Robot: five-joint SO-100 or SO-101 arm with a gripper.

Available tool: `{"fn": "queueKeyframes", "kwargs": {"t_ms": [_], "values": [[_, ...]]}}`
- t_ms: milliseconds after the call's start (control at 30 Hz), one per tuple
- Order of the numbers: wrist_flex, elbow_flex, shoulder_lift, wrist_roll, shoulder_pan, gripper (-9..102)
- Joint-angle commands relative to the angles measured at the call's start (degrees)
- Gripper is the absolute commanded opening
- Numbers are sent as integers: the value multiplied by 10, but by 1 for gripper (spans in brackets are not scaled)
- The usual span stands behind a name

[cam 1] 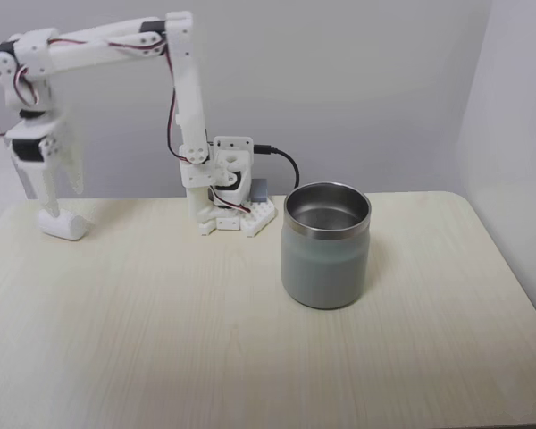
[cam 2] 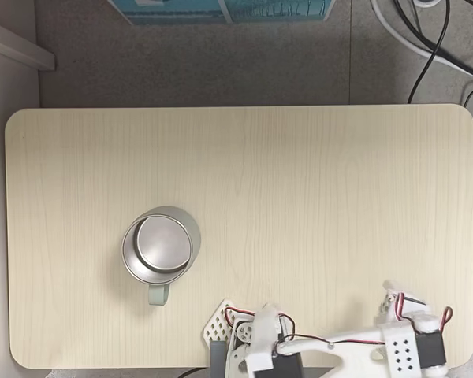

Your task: Grasp a dressing and put it in the cup.

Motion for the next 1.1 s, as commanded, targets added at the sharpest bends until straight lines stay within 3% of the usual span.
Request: {"fn": "queueKeyframes", "kwargs": {"t_ms": [0, 500, 600, 1067], "values": [[-38, 12, 24, -13, 14, 22], [-142, 11, 142, -20, 36, 21], [-142, 11, 142, -20, 33, 1], [-84, 34, 77, 30, 12, 0]]}}
